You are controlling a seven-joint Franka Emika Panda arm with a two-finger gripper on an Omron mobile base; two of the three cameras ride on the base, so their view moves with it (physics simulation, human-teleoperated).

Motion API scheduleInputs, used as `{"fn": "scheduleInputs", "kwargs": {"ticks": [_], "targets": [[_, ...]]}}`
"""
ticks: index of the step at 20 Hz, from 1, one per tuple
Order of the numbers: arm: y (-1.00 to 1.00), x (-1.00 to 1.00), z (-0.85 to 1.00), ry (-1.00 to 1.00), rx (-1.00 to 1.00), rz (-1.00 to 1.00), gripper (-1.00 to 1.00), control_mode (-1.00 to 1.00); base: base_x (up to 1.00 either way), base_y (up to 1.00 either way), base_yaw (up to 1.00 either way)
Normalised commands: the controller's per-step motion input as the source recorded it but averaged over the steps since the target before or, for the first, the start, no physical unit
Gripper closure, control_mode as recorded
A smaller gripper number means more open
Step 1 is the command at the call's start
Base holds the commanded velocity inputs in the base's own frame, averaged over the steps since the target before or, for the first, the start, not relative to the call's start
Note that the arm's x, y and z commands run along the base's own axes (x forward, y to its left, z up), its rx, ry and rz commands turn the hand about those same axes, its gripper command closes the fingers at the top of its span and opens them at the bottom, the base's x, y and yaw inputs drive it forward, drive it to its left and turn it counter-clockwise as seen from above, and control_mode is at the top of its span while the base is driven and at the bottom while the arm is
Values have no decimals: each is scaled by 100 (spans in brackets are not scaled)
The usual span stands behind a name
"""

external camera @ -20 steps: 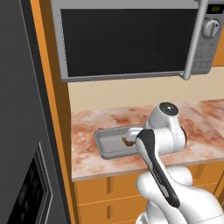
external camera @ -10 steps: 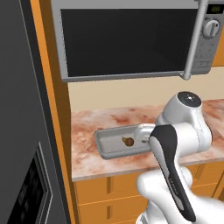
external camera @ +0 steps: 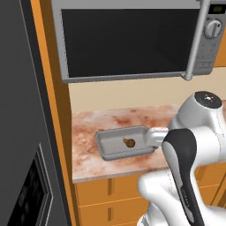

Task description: Pick the apple and pear from the fridge and place them inside the tupperware on the counter.

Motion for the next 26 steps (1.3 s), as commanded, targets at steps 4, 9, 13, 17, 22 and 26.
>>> {"fn": "scheduleInputs", "kwargs": {"ticks": [4,9,13,17,22,26], "targets": [[-15,-21,0,0,0,-24,-100,-100,0,0,0],[-16,-17,0,0,0,-26,-100,-100,0,0,0],[-8,-12,-1,0,0,-12,-100,100,-21,-7,-9],[0,0,0,0,0,0,-100,100,-71,-2,-13],[0,0,0,0,0,0,-100,100,-92,0,-5],[0,0,0,0,0,0,-100,100,-98,3,0]]}}
